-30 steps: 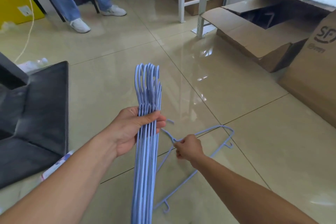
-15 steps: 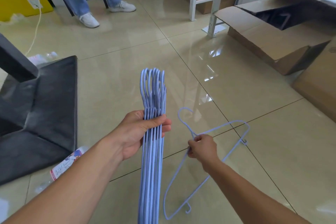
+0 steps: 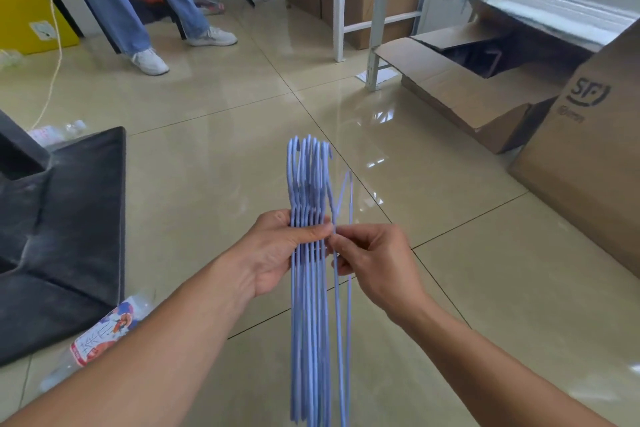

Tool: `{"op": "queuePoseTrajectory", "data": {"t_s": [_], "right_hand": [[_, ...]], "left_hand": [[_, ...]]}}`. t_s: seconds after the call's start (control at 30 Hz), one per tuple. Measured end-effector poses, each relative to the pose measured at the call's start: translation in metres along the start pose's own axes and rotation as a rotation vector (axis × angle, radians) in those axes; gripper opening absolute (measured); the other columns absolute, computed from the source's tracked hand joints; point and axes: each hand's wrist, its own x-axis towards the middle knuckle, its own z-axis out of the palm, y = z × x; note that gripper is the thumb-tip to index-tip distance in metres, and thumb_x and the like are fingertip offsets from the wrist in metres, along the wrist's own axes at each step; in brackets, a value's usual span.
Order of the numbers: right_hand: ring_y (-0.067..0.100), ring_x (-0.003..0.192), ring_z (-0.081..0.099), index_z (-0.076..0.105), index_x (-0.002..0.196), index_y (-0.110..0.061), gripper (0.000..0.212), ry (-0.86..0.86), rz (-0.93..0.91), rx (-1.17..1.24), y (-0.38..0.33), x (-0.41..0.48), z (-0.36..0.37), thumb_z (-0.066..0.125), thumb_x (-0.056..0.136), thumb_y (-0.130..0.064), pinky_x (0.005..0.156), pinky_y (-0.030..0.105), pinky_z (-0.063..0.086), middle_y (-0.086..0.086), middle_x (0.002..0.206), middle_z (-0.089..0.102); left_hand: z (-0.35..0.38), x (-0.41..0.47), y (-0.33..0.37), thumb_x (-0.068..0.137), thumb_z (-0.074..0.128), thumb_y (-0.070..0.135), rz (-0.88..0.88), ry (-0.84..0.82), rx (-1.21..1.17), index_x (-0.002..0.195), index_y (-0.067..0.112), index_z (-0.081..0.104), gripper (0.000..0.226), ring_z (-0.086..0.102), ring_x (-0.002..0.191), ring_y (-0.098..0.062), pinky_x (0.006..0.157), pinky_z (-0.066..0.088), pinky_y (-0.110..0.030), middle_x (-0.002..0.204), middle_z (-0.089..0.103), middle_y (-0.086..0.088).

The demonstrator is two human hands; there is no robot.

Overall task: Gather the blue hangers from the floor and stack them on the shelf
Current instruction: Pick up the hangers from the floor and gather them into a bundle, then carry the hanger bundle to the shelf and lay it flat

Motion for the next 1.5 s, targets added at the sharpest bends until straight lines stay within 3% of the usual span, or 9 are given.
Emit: {"op": "queuePoseTrajectory", "data": {"t_s": [0.1, 0.23, 0.37, 0.63, 0.77, 0.87, 1.0, 1.2, 1.5], "right_hand": [[0.012, 0.071, 0.078, 0.081, 0.103, -0.017, 0.021, 0.0, -0.037, -0.004, 0.003, -0.003, 0.004, 0.062, 0.098, -0.01, 0.067, 0.028, 0.063, 0.004, 0.085, 0.081], [0.024, 0.076, 0.074, 0.076, 0.097, -0.02, 0.022, 0.027, -0.144, -0.208, 0.011, -0.005, 0.004, 0.054, 0.097, -0.02, 0.071, 0.046, 0.062, 0.006, 0.083, 0.072], [0.025, 0.071, 0.066, 0.071, 0.092, -0.016, 0.017, 0.069, -0.196, -0.309, 0.012, -0.011, 0.001, 0.054, 0.093, -0.013, 0.069, 0.047, 0.058, 0.005, 0.075, 0.068], [0.019, 0.066, 0.073, 0.078, 0.09, -0.02, 0.018, 0.11, -0.081, -0.017, 0.005, -0.017, -0.034, 0.07, 0.087, -0.003, 0.07, 0.041, 0.063, -0.001, 0.075, 0.078], [0.017, 0.092, 0.07, 0.071, 0.116, -0.015, 0.04, 0.212, -0.348, -0.429, 0.019, 0.002, -0.072, 0.073, 0.079, 0.002, 0.087, 0.032, 0.057, -0.002, 0.104, 0.075], [0.021, 0.127, 0.056, 0.058, 0.138, -0.012, 0.06, 0.073, -0.554, -0.742, 0.023, 0.022, -0.085, 0.079, 0.082, -0.014, 0.106, 0.03, 0.043, 0.004, 0.138, 0.06], [0.027, 0.134, 0.049, 0.055, 0.14, -0.005, 0.063, -0.005, -0.751, -0.865, 0.026, 0.042, -0.092, 0.079, 0.083, -0.016, 0.113, 0.037, 0.035, 0.01, 0.142, 0.058], [0.031, 0.117, 0.067, 0.068, 0.125, -0.002, 0.034, -0.06, -0.887, -0.94, 0.012, 0.052, -0.12, 0.059, 0.092, -0.007, 0.094, 0.044, 0.055, 0.011, 0.124, 0.072], [0.033, 0.098, 0.07, 0.069, 0.114, 0.003, 0.038, -0.056, -0.874, -0.938, -0.002, 0.035, -0.134, 0.041, 0.09, -0.006, 0.08, 0.039, 0.056, 0.014, 0.113, 0.074]], "left_hand": [[0.008, -0.004, 0.002, 0.071, 0.078, 0.004, -0.008, -0.016, -0.01, 0.107, -0.01, 0.065, 0.041, 0.07, 0.085, -0.038, 0.077, 0.058, -0.051, 0.094, 0.068, -0.026], [0.016, -0.005, 0.003, 0.074, 0.075, 0.001, -0.002, -0.016, -0.03, 0.107, -0.009, 0.065, 0.036, 0.072, 0.073, -0.031, 0.062, 0.059, -0.04, 0.088, 0.07, -0.023], [0.024, -0.005, 0.002, 0.075, 0.075, 0.004, -0.002, 0.008, 0.016, 0.102, -0.003, 0.069, 0.029, 0.071, 0.064, -0.024, 0.055, 0.056, -0.03, 0.082, 0.07, -0.017], [0.034, -0.005, 0.006, 0.08, 0.071, 0.002, 0.001, -0.036, 0.062, 0.103, -0.006, 0.066, 0.024, 0.073, 0.072, -0.026, 0.064, 0.06, -0.032, 0.087, 0.072, -0.022], [0.042, -0.009, 0.01, 0.077, 0.072, 0.005, -0.007, -0.127, 0.1, 0.093, 0.002, 0.071, 0.017, 0.075, 0.078, -0.024, 0.063, 0.059, -0.029, 0.087, 0.077, -0.017], [0.054, -0.014, 0.012, 0.07, 0.074, 0.009, -0.013, -0.223, 0.135, 0.082, 0.007, 0.075, 0.012, 0.074, 0.074, -0.022, 0.065, 0.059, -0.03, 0.083, 0.076, -0.015], [0.071, -0.02, 0.017, 0.072, 0.072, 0.01, -0.016, -0.313, 0.176, 0.079, 0.008, 0.074, 0.008, 0.073, 0.07, -0.019, 0.063, 0.059, -0.028, 0.081, 0.076, -0.013], [0.082, -0.025, 0.028, 0.074, 0.069, 0.009, -0.075, -0.406, 0.209, 0.083, 0.008, 0.07, 0.009, 0.072, 0.066, -0.017, 0.057, 0.057, -0.025, 0.078, 0.075, -0.012], [0.088, -0.024, 0.033, 0.078, 0.065, 0.01, -0.088, -0.507, 0.226, 0.087, 0.007, 0.065, 0.01, 0.071, 0.067, -0.016, 0.058, 0.057, -0.025, 0.077, 0.074, -0.009]]}}
